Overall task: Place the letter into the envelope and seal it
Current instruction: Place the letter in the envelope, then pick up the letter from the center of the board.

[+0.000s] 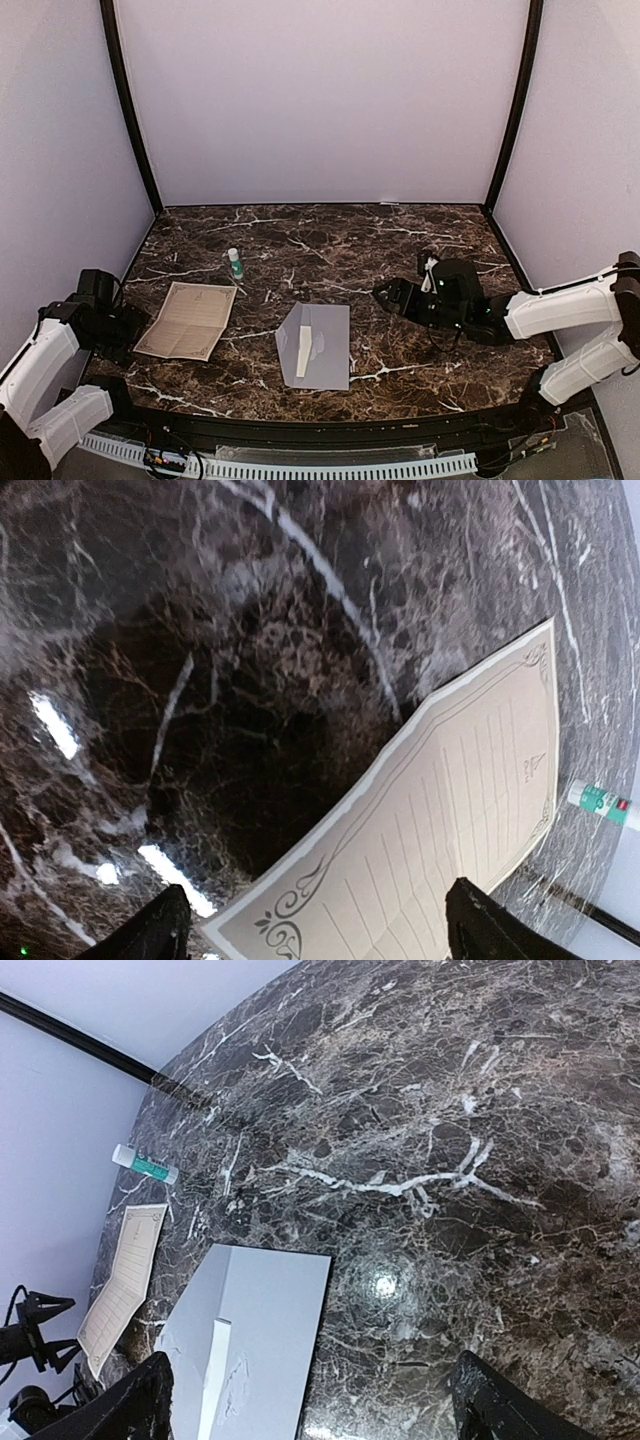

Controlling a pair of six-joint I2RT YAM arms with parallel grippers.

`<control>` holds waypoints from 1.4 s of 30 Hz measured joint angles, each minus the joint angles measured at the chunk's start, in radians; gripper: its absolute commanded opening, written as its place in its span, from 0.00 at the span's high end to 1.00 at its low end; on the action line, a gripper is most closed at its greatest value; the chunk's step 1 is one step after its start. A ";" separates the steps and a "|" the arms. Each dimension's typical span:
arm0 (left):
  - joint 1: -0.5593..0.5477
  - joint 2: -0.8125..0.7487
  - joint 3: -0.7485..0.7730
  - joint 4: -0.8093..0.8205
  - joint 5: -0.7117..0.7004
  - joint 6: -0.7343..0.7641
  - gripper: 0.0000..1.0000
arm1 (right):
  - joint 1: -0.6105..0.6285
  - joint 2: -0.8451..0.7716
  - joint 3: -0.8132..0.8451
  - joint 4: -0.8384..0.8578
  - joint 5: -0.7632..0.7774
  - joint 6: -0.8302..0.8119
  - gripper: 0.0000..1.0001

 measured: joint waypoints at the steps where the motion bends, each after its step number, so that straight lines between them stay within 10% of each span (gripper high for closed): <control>1: 0.000 0.011 -0.009 0.013 0.023 0.000 0.18 | -0.004 0.000 0.000 0.008 -0.006 -0.001 0.08; 17: 0.000 0.049 -0.079 0.151 0.185 0.032 0.99 | -0.011 0.006 -0.009 0.042 -0.031 -0.007 0.09; 28: 0.000 0.067 0.026 0.185 0.187 0.193 1.00 | -0.011 -0.002 -0.007 0.029 -0.029 -0.023 0.09; 42: -0.087 0.224 0.519 0.163 0.414 0.671 1.00 | -0.007 -0.105 0.177 -0.041 -0.176 -0.277 0.09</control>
